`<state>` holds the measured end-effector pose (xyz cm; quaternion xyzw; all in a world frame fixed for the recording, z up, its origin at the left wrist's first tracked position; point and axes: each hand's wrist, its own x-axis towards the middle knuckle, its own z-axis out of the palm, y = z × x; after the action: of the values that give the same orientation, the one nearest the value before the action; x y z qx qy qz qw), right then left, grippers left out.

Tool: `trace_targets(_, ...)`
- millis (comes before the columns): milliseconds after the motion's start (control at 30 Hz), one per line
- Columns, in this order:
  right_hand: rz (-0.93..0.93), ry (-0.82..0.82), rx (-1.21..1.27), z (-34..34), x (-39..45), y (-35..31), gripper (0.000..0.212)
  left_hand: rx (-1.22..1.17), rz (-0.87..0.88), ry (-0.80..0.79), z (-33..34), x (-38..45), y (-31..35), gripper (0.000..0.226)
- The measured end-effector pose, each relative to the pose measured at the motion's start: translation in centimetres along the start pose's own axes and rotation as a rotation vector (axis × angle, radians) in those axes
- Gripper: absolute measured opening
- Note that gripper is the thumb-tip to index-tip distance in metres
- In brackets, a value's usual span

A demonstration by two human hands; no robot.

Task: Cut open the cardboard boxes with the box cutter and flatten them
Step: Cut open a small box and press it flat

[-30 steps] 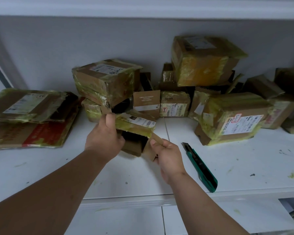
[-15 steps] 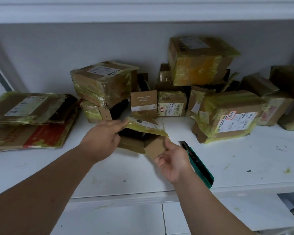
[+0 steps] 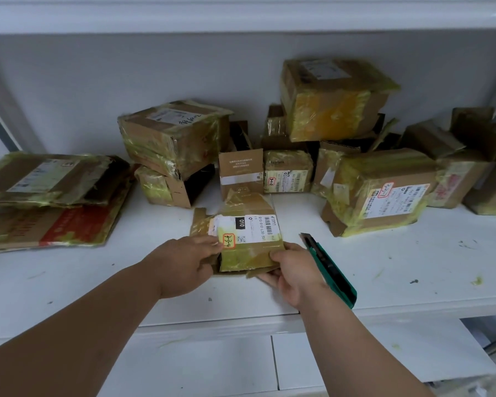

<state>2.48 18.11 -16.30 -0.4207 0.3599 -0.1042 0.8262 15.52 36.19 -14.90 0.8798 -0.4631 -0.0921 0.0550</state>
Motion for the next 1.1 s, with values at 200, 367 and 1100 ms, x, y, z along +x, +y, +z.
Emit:
trace_targets(200,-0.182,0.126,-0.406,-0.1,0.4,0.4,0.031,-0.087,-0.022,0.114,0.8,0.5,0.7,0.040)
trace_targets(367,-0.348,0.195,-0.949,-0.4,0.8,0.4,0.038,0.004,-0.090,0.015,1.1,1.2,1.5,0.061)
trace_targets(1100,-0.676,0.071,-1.912,-0.2,3.3,0.4,0.040,0.063,-0.178,0.022,2.2,4.4,1.6,0.061)
